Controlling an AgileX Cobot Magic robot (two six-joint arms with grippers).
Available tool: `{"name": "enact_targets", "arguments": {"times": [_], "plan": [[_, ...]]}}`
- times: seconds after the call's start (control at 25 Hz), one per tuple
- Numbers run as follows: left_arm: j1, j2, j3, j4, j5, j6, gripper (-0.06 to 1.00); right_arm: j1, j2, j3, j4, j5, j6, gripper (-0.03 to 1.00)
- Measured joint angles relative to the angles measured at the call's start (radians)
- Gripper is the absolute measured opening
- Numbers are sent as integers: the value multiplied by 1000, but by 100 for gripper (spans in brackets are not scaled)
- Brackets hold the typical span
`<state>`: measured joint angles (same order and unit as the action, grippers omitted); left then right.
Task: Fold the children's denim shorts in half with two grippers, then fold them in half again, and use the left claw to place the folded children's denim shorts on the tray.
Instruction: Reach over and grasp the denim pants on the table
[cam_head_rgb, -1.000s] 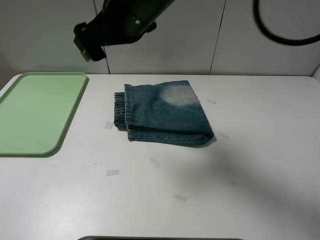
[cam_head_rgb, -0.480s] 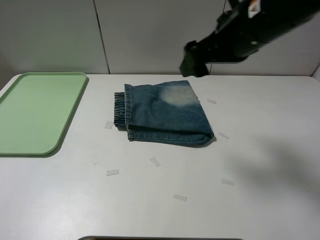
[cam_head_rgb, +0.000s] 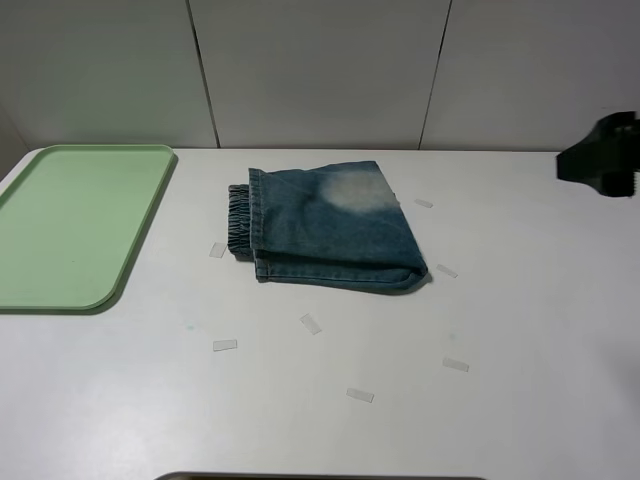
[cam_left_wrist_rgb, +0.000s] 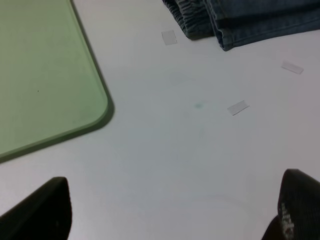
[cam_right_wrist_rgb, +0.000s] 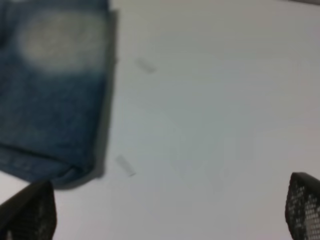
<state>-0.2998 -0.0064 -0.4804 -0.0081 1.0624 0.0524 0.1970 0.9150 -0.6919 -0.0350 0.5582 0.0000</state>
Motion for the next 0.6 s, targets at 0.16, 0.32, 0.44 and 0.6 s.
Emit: {"name": "enact_targets", "arguments": {"times": [0.16,0.32,0.44,0.6], "plan": [[0,0,0,0,0,0,82,-58,-188,28,4,53,0,69],[0,0,0,0,0,0,82,-62,-346,29,7,103,0,69],[0,0,0,0,0,0,82,-62,-436,29,7,140,0,69],[0,0,0,0,0,0,82,-62,-542,29,-3,196,0,69]]}}
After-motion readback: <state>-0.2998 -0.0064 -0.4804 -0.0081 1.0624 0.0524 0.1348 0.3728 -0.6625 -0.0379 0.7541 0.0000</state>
